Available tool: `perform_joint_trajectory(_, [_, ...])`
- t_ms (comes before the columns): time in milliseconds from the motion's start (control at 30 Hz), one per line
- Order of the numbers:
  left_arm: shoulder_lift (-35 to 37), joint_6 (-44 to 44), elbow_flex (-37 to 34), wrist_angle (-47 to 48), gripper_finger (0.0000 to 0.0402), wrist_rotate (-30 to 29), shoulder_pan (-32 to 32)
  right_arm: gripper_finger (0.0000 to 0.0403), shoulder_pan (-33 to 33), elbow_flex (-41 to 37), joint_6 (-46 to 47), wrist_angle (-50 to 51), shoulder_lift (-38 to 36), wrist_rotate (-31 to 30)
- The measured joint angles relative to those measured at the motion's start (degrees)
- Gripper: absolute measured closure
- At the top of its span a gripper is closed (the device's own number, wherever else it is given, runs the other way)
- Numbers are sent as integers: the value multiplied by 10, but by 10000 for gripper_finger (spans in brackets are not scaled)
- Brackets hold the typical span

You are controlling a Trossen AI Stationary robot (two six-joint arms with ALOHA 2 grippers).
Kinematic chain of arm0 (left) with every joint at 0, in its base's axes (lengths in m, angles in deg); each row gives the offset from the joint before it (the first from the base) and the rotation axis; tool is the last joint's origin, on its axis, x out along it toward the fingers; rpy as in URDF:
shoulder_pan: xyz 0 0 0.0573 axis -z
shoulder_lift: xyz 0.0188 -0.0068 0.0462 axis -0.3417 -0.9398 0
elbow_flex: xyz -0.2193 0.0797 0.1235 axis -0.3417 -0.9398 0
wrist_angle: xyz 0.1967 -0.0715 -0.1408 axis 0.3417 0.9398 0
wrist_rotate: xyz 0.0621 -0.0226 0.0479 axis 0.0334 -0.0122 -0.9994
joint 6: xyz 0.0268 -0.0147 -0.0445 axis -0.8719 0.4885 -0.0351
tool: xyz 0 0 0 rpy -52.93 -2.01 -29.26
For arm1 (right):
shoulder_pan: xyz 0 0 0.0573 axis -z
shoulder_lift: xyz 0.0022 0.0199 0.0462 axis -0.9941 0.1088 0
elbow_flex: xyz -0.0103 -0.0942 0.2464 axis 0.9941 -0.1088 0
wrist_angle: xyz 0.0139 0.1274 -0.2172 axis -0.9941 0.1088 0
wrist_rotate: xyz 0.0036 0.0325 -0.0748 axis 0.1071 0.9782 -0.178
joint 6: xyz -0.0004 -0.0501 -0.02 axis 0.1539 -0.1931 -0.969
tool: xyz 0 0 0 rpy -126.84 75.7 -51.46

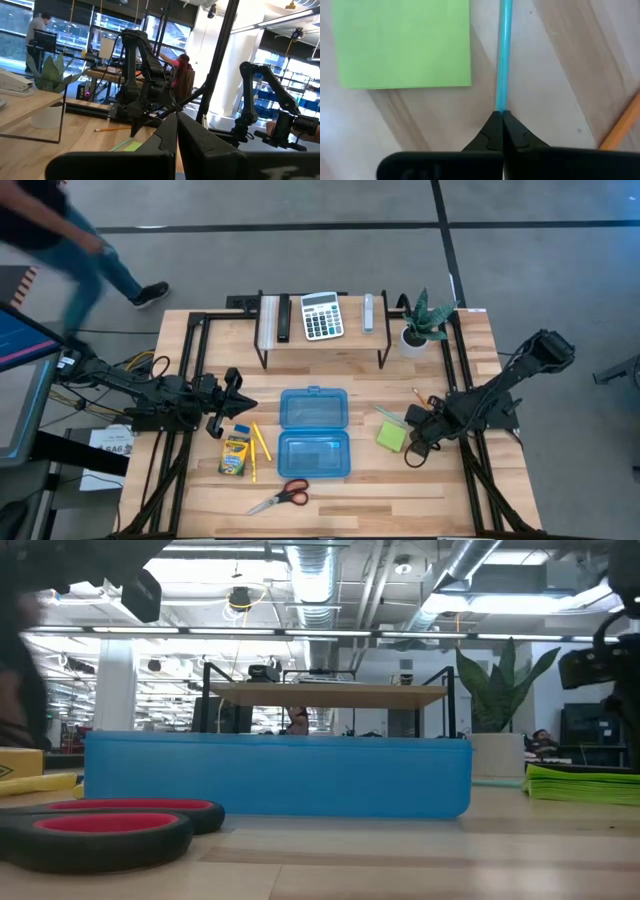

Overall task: Pack school essentials
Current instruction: Put the blue pencil into the blue supply box

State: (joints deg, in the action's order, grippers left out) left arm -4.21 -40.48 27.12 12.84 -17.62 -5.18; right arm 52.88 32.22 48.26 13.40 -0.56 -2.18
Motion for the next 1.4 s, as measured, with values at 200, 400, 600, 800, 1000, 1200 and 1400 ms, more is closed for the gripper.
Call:
perform_joint_trajectory(200, [0,0,0,0,401,0,0,403,11,11,-15,-1,-1,-2])
perform_joint_trajectory(400, [0,0,0,1,401,0,0,400,32,11,-39,-10,-1,-36])
perform_joint_trajectory(600, [-2,-9,0,1,401,0,0,357,101,13,-129,-113,1,-59])
perform_joint_trajectory(800, [-3,-10,0,2,401,0,0,300,198,13,-251,-206,29,-58])
perform_joint_trajectory(1000, [-3,-11,0,2,401,0,0,239,274,13,-326,-302,84,-25])
perform_joint_trajectory(1200, [-3,-11,0,1,401,0,0,200,305,14,-359,-389,159,3])
perform_joint_trajectory(1400, [-3,-12,0,1,401,0,0,205,326,19,-364,-410,218,-4])
